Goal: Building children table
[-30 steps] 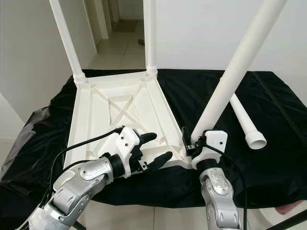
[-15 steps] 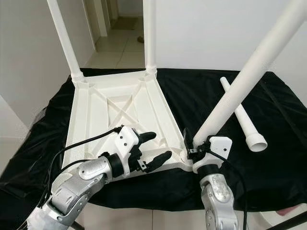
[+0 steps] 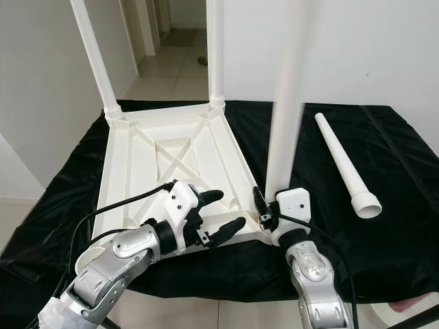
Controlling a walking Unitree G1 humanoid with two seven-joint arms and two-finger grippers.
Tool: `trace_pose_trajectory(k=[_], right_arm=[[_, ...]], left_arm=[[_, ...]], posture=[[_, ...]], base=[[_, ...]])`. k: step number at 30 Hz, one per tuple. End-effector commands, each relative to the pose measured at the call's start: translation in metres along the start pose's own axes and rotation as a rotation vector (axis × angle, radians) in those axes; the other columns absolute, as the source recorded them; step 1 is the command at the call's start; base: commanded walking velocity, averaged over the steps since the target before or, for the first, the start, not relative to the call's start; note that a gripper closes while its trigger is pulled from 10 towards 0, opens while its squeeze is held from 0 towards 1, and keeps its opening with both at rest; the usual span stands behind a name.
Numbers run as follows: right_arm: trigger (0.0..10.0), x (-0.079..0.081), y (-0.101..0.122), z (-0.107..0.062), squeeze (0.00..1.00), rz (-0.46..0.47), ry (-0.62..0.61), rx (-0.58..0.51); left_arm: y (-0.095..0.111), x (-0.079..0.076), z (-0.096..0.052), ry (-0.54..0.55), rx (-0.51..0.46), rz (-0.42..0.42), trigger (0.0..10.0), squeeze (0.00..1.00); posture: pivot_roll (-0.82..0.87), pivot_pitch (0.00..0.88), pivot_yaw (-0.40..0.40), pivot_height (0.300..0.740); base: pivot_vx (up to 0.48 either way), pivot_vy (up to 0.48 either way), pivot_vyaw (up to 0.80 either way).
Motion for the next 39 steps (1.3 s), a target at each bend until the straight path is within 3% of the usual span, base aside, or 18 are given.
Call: trace_pose_trajectory(k=[1, 7, 10, 16, 24, 27, 34, 39], right_arm=[[10.0, 0.001, -0.035, -0.011, 0.0, 0.005, 0.013, 0.159], [10.0, 0.003, -0.034, -0.013, 0.0, 0.034, 0.033, 0.145], [10.0, -0.005, -0.037, -0.011, 0.0, 0.118, -0.015, 0.156], [10.0, -0.019, -0.04, -0.005, 0.0, 0.177, -0.062, 0.201], [10.0, -0.021, -0.047, -0.005, 0.0, 0.245, -0.079, 0.234], [10.0, -0.024, -0.059, -0.01, 0.0, 0.32, -0.15, 0.258], [10.0, -0.021, -0.063, -0.014, 0.0, 0.344, -0.18, 0.248], [10.0, -0.016, -0.052, -0.021, 0.0, 0.316, -0.167, 0.14]], left_arm=[[0.004, -0.005, 0.0, -0.079, -0.024, 0.003, 10.0, 0.0], [0.005, -0.004, -0.001, -0.077, -0.024, 0.003, 10.0, 0.0], [0.005, -0.003, -0.001, -0.075, -0.024, 0.002, 10.0, 0.0], [0.006, -0.003, -0.001, -0.077, -0.025, 0.004, 10.0, 0.0], [0.007, -0.002, -0.001, -0.073, -0.026, 0.003, 10.0, 0.0], [0.007, -0.002, -0.002, -0.068, -0.024, 0.003, 10.0, 0.0], [0.007, -0.002, -0.003, -0.063, -0.021, 0.003, 10.0, 0.0], [0.008, 0.0, -0.003, -0.057, -0.022, 0.004, 10.0, 0.0]], posture=[[-0.03, 0.046, 0.062, 0.74], [-0.03, 0.048, 0.063, 0.74], [-0.03, 0.048, 0.063, 0.74], [-0.02, 0.058, 0.069, 0.74], [-0.02, 0.061, 0.066, 0.74], [-0.01, 0.065, 0.063, 0.74], [-0.01, 0.066, 0.064, 0.74], [-0.01, 0.067, 0.066, 0.74]], base=[[0.0, 0.0, 0.0], [0.0, 0.0, 0.0], [0.0, 0.0, 0.0], [0.0, 0.0, 0.0], [0.0, 0.0, 0.0], [0.0, 0.0, 0.0], [0.0, 0.0, 0.0], [0.0, 0.0, 0.0]])
Point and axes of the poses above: a point about 5 cm out from each wrist's last joint towards the gripper, its own z axis pointing out of the wrist towards the gripper, its own y axis along the axis of the wrist's last joint, x = y × z, the point moved 2 cm from there along z, pointing out of the wrist towards the gripper, and after that the axes turned 15 degrees about z, right-handed, at the moved point
